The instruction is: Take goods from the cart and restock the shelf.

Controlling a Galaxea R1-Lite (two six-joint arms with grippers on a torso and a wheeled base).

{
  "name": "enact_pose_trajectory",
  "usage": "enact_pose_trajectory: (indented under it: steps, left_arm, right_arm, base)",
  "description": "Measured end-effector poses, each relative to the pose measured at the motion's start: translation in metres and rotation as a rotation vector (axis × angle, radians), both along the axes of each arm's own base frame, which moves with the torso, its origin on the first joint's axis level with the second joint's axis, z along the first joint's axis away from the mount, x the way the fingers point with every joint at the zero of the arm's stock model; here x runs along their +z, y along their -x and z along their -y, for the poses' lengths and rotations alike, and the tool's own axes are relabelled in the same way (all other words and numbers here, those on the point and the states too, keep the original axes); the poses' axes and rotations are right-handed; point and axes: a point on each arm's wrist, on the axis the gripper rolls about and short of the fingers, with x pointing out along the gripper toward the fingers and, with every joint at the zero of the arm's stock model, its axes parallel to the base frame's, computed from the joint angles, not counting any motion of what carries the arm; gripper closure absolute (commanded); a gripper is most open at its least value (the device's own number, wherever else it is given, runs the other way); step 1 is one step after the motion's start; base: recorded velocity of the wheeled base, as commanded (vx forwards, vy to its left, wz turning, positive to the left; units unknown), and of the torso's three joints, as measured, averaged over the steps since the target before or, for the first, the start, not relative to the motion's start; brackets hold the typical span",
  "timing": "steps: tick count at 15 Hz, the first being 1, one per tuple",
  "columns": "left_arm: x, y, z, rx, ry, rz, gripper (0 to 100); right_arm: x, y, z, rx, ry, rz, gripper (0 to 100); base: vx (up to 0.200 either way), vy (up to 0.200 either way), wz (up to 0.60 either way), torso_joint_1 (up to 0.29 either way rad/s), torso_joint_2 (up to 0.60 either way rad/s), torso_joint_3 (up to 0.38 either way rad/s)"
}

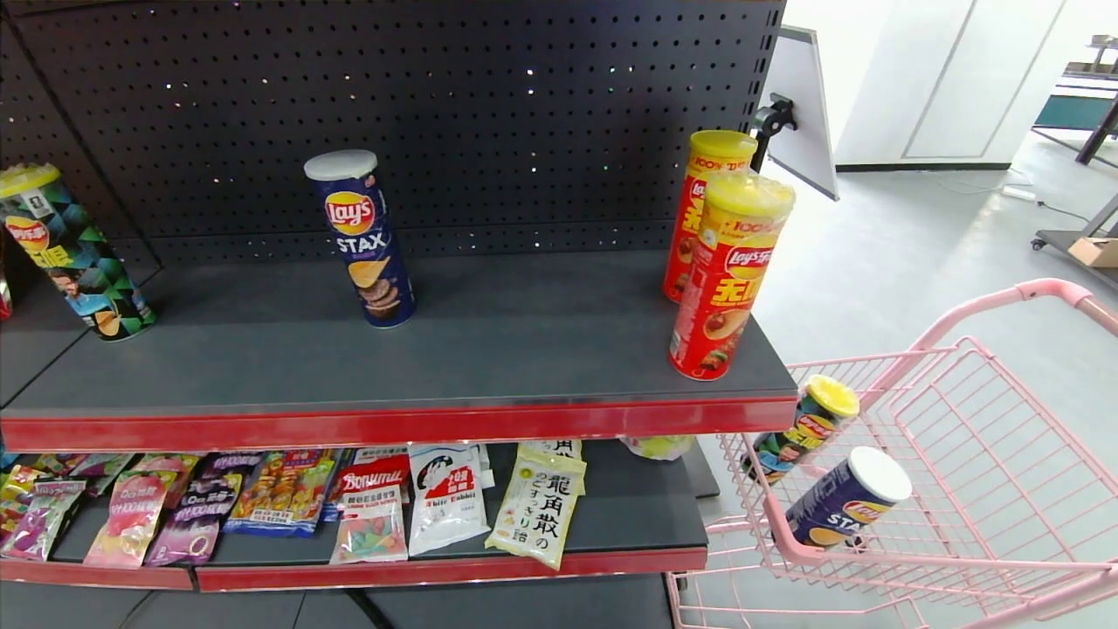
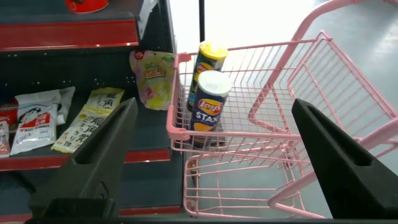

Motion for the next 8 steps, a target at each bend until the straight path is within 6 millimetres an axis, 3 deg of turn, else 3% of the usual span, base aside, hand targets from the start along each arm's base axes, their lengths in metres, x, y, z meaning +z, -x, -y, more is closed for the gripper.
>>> enact_pose_trajectory:
  steps: [6,8]
  left_arm:
    - [0.0,0.0,0.0,0.0,0.0,0.0,0]
    - [0.0,0.0,0.0,0.0,0.0,0.0,0]
  right_arm:
    - [0.0,0.0,0.0,0.0,0.0,0.0,0]
    - [0.0,0.0,0.0,0.001,0.0,0.0,0]
  base:
    - [0.0,0.0,-0.6,0.001,0.0,-0.001]
    - [0.0,0.0,0.0,0.0,0.0,0.0]
